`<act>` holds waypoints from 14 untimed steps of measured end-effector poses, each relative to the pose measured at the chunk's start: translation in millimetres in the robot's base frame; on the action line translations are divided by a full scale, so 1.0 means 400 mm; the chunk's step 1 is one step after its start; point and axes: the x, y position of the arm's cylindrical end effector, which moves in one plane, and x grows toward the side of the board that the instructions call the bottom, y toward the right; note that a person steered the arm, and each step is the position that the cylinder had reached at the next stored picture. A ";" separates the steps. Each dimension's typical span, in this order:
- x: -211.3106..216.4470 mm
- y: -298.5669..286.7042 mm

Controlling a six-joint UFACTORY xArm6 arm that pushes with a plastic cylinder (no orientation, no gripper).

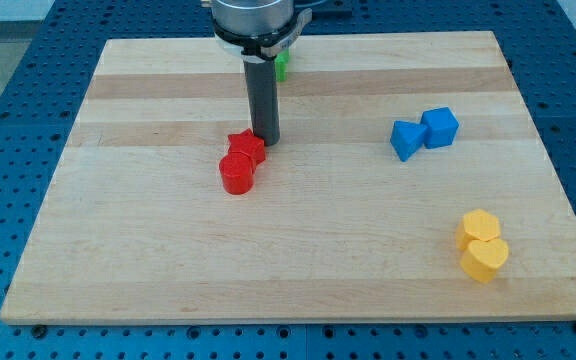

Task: Move the green star to the bottom left

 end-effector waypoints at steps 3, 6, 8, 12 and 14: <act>0.000 0.032; -0.162 0.195; -0.427 0.232; -0.278 0.010; -0.192 -0.212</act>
